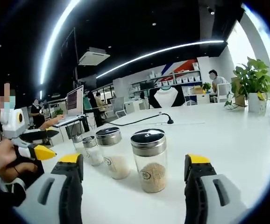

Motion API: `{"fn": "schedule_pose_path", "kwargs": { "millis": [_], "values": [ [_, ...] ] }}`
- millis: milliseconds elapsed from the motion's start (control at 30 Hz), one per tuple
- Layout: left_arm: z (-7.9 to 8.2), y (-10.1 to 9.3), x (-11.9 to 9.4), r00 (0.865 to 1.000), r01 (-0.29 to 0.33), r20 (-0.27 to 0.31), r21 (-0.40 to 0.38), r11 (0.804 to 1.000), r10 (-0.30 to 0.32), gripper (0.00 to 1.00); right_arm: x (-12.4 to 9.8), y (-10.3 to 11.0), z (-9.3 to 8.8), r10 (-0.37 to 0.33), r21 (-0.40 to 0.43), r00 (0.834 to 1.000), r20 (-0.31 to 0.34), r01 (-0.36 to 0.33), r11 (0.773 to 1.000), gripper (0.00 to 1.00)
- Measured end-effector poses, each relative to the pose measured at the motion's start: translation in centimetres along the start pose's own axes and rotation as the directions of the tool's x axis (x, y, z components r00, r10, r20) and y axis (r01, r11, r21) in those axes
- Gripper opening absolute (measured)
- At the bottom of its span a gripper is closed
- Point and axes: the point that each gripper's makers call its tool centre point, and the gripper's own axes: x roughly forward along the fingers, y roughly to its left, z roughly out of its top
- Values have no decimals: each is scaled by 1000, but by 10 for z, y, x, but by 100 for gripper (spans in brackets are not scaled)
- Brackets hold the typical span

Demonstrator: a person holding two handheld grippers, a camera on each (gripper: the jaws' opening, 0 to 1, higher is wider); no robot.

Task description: Rotate the seasoning bottle until the label or dispensing opening points toward the visible target arrow and the bottle remains upright within the marked orientation range

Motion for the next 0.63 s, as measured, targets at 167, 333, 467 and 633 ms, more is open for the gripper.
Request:
{"fn": "schedule_pose_path", "kwargs": {
  "millis": [167,333,467,633],
  "values": [
    [-4,9,-10,1000,-15,-5,-13,1000,15,100,-16,8,-1,-16,-30,1000,-13,15,999,99],
    [-9,12,-16,1000,-12,-11,12,1000,12,100,-23,22,-14,1,-103,996,-87,-10,995,100],
    [-4,10,-20,999,-2,35,-50,999,4,100,-27,24,-9,-13,-118,998,-67,5,993,100],
    [2,8,-22,998,9,62,-69,998,-5,100,-31,26,-10,-16,-107,998,-68,8,994,100]
  ]
}}
